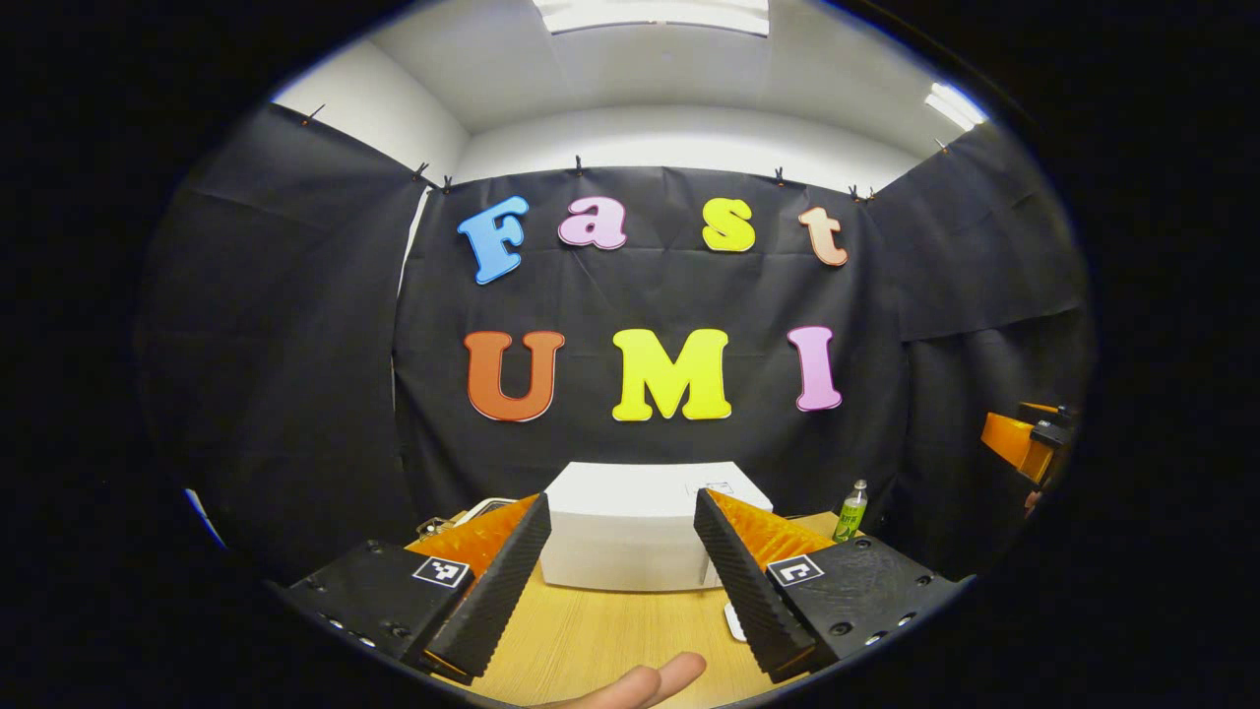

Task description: Open the microwave oven with the left hand, put the food in, and close the microwave oven.

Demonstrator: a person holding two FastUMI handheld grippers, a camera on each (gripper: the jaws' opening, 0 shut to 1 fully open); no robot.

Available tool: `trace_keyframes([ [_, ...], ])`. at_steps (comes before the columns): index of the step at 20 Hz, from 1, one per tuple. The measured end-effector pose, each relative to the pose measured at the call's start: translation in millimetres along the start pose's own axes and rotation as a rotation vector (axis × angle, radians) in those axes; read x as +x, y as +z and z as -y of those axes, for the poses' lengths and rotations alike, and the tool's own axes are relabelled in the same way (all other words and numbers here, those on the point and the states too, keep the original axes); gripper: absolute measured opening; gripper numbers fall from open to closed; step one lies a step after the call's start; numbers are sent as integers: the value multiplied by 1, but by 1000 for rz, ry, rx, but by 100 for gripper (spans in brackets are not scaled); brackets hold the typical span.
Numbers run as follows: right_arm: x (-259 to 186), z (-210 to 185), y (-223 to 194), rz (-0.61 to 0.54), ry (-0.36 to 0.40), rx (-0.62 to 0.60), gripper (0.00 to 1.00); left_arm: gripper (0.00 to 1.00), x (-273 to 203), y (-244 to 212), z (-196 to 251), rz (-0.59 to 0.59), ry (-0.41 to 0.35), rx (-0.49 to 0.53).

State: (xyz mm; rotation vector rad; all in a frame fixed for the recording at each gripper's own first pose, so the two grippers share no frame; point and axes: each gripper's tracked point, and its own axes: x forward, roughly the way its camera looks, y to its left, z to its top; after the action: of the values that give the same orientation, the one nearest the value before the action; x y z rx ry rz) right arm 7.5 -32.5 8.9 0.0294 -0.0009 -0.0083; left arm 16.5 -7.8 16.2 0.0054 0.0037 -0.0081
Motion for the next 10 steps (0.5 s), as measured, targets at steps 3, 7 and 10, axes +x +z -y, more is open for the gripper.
trace_keyframes([
  [3,2,8,10,26,-12,-3,92,94,10,4,6,6,-7,-6],
  [7,3,17,20,61,-15,-8,92,93,33,0,17,14,-21,-25],
  [10,3,22,22,75,-12,-10,100,94,62,-24,39,-23,-54,-37],
])
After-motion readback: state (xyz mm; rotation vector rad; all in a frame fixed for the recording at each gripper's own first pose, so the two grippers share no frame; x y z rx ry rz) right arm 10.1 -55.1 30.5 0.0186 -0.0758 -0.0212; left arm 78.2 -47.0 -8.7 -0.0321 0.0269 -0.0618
